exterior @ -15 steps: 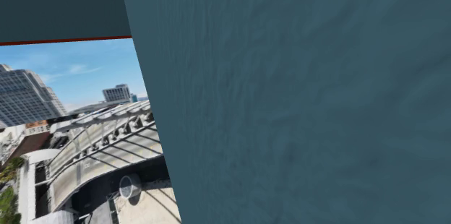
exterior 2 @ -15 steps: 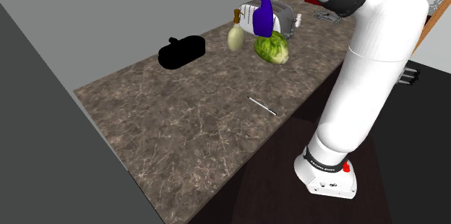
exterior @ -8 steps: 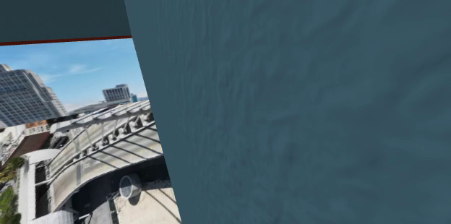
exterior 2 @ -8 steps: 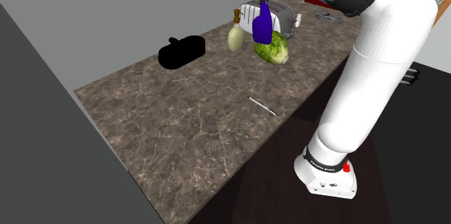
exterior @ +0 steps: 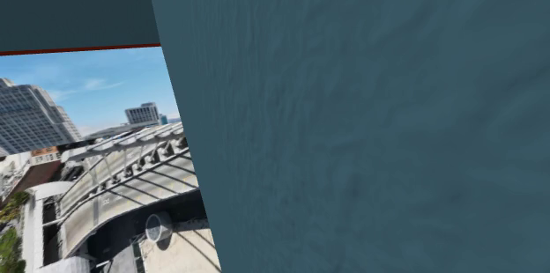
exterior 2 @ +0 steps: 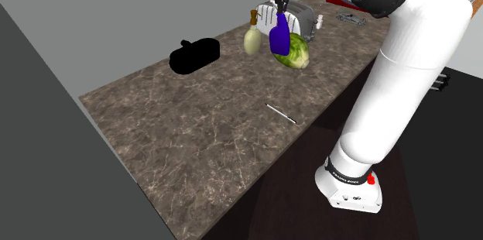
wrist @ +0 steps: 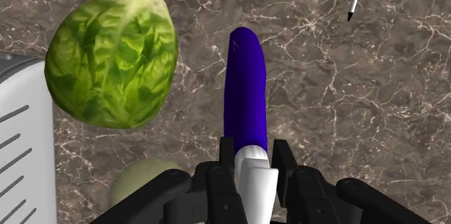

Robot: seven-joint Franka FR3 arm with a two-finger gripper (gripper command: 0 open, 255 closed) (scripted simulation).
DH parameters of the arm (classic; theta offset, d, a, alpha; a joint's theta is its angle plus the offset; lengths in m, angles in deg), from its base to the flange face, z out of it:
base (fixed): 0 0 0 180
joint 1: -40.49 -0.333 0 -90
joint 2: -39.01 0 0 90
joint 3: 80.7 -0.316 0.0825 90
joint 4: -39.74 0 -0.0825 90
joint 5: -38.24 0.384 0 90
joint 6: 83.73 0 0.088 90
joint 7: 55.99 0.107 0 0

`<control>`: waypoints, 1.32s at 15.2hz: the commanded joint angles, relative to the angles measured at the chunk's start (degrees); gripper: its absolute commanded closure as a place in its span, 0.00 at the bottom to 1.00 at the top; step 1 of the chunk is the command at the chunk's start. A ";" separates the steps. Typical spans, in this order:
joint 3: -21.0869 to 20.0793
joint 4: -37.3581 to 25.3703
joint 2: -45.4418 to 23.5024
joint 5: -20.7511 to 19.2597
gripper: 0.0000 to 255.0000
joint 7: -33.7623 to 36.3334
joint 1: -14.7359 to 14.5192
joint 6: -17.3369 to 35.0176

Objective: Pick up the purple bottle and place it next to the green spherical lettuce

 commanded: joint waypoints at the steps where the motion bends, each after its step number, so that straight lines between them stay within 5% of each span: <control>1: -0.04 1.86 0.27 -0.14 1.00 0.04 -0.07 1.68; 20: -0.15 14.90 -1.31 1.07 1.00 -1.01 -0.02 16.00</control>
